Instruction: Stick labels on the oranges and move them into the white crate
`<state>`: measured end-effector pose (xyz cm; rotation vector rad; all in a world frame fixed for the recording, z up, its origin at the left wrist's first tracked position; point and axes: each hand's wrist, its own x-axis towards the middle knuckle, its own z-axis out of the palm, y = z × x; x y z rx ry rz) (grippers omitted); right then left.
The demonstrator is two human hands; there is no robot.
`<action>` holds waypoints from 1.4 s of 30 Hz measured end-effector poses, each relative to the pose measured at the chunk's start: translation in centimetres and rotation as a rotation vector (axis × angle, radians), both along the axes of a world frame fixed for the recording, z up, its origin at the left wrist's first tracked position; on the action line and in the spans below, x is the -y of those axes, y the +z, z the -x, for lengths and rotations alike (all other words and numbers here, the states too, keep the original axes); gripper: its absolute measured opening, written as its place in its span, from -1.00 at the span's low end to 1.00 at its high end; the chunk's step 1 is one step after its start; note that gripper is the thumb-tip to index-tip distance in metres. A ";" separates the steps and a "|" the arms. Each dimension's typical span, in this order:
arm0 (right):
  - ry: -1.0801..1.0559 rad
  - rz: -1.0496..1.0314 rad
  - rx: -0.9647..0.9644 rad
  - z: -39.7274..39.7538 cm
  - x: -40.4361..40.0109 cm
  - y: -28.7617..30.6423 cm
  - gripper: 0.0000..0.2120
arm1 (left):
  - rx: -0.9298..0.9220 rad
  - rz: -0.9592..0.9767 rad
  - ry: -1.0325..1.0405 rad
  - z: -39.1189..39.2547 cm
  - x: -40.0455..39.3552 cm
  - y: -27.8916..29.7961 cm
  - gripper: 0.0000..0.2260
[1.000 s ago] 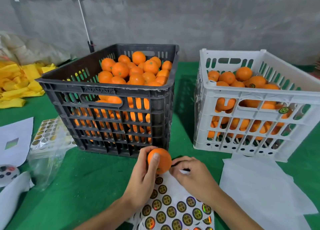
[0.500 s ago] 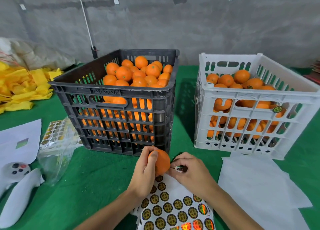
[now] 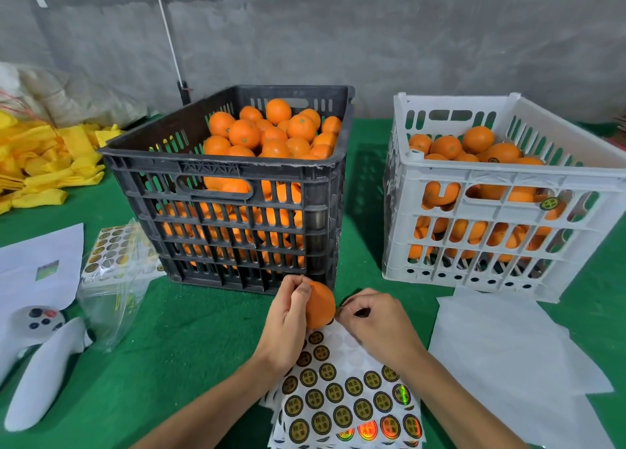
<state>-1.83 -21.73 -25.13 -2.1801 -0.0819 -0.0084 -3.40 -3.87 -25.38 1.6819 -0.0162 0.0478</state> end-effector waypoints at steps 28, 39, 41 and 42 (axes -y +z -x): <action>0.110 0.509 0.968 3.9 -1.0 1.3 -0.36 | -0.075 0.259 -0.277 0.4 -0.7 3.3 -0.51; -0.364 0.459 1.088 1.2 3.0 10.8 -0.21 | 0.069 0.379 -0.394 -3.6 6.9 14.7 -0.55; -0.444 0.442 1.092 -0.1 4.1 14.2 -0.21 | 0.225 0.241 -0.361 -4.4 8.8 18.3 -0.50; -0.478 0.449 1.083 -0.8 4.6 15.8 -0.21 | 0.296 0.168 -0.332 -4.9 9.9 19.9 -0.52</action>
